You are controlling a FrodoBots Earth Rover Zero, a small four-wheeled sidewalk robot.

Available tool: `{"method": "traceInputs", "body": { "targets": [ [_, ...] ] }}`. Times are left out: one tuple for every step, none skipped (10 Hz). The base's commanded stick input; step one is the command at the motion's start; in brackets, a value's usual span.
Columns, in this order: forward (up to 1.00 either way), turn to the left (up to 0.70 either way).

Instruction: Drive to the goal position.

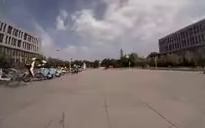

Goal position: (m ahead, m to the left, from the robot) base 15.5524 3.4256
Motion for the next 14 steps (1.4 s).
{"method": "traceInputs", "body": {
  "targets": [
    [1.00,-0.02],
    [1.00,0.00],
    [1.00,0.00],
    [1.00,0.00],
    [1.00,0.00],
    [1.00,0.00],
    [1.00,0.00],
    [1.00,0.00],
    [1.00,0.00],
    [1.00,0.00],
    [1.00,0.00],
    [1.00,0.00],
    [1.00,0.00],
    [1.00,0.00]
  ]
}}
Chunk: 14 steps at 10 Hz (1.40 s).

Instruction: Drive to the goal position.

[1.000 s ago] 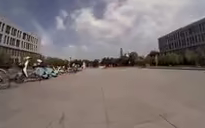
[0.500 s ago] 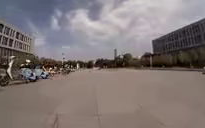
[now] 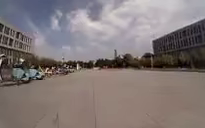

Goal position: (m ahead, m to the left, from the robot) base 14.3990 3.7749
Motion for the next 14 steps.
{"method": "traceInputs", "body": {
  "targets": [
    [1.00,0.00],
    [1.00,0.00],
    [1.00,0.00],
    [1.00,0.00],
    [1.00,0.00],
    [1.00,0.00],
    [1.00,0.00],
    [1.00,0.00],
    [1.00,0.00],
    [1.00,0.00],
    [1.00,0.00],
    [1.00,0.00],
    [1.00,0.00],
    [1.00,0.00]
  ]
}}
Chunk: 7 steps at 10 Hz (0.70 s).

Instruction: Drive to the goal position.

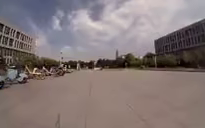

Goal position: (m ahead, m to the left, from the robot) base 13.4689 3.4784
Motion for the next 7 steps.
{"method": "traceInputs", "body": {
  "targets": [
    [1.00,0.00],
    [1.00,0.00],
    [1.00,0.00],
    [1.00,0.00],
    [1.00,0.00],
    [1.00,0.00],
    [1.00,0.00]
  ]
}}
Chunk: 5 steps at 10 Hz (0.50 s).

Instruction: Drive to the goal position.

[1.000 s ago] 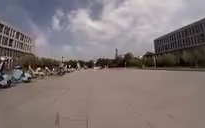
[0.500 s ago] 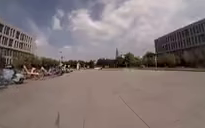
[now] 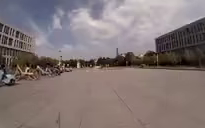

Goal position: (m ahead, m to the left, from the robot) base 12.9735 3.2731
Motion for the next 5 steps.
{"method": "traceInputs", "body": {
  "targets": [
    [1.00,0.00],
    [1.00,0.00],
    [1.00,0.00],
    [1.00,0.00],
    [1.00,0.00]
  ]
}}
